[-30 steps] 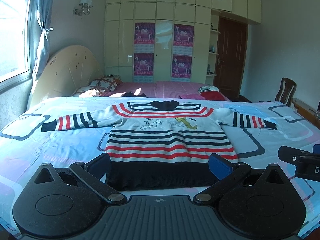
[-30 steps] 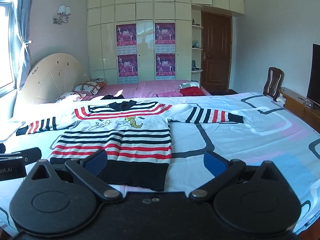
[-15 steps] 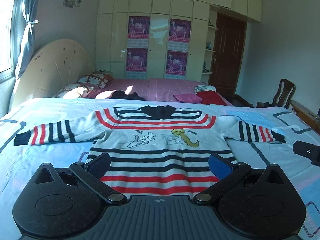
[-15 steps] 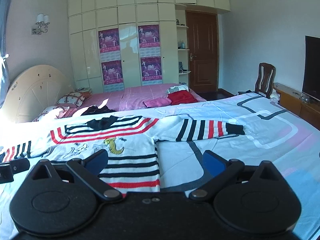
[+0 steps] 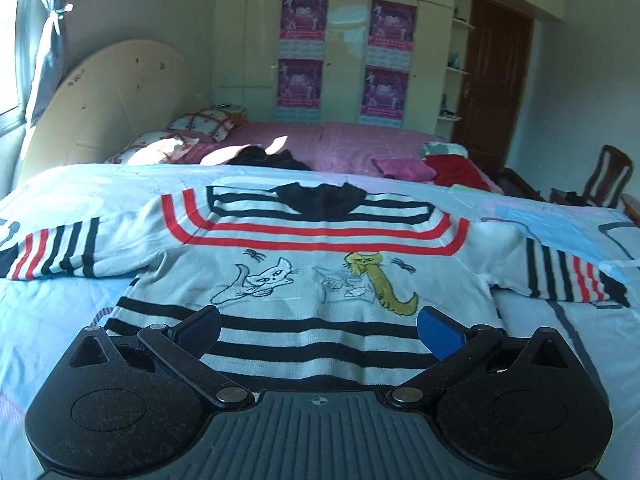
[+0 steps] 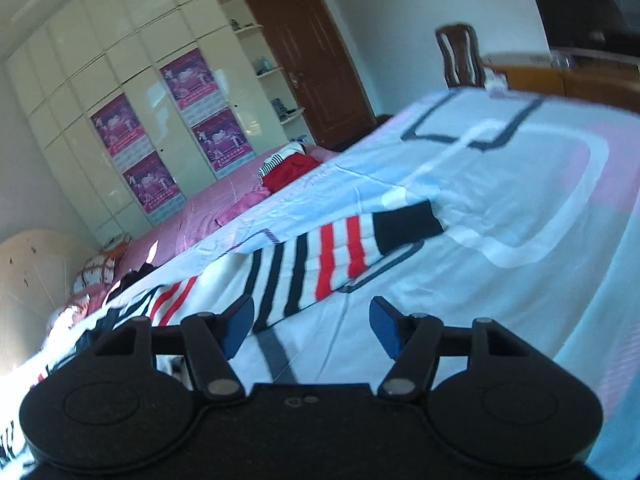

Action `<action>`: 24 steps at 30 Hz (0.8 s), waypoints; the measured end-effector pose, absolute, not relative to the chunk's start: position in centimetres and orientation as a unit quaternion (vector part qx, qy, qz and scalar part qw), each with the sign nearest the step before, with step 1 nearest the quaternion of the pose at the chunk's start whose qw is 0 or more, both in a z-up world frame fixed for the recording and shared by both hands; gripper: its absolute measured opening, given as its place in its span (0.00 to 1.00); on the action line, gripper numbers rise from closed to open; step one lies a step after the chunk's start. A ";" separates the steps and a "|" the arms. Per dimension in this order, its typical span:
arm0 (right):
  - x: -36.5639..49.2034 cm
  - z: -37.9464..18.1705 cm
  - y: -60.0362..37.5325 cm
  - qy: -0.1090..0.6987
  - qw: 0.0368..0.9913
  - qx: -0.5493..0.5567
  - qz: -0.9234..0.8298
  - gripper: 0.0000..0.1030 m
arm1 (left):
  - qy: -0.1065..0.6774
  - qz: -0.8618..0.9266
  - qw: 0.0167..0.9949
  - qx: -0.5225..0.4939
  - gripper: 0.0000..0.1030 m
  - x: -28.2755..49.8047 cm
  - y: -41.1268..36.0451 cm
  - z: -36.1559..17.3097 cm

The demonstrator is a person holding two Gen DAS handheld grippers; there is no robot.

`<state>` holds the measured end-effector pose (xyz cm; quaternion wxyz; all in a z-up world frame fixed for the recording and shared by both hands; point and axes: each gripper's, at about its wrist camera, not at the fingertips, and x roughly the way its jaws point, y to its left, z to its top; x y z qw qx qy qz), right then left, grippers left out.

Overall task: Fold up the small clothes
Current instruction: 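Grasp the black sleeve cuff with the right tool while the left tool approaches the sweater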

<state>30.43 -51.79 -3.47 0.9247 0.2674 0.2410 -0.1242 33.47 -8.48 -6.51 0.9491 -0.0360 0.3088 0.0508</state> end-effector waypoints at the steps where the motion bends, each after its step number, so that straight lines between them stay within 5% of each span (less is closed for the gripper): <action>1: 31.8 -4.6 -53.7 0.246 0.918 0.287 -0.124 0.54 | 0.311 0.068 0.947 -0.036 1.00 33.6 -9.2 -6.8; 8: 38.9 -11.2 -61.4 0.283 0.856 0.418 -0.113 0.49 | 0.358 0.100 0.928 -0.021 1.00 35.3 -13.2 -8.0; 13: 41.1 -11.7 -60.9 0.268 0.871 0.400 -0.097 0.49 | 0.362 0.104 0.926 -0.005 1.00 37.2 -14.9 -7.8; 18: 42.4 -11.9 -62.0 0.260 0.869 0.403 -0.119 0.20 | 0.357 0.109 0.928 -0.006 1.00 38.7 -15.0 -7.6; 24: 42.9 -11.2 -61.7 0.261 0.884 0.364 -0.135 0.09 | 0.349 0.136 0.927 -0.019 1.00 39.6 -10.6 -8.0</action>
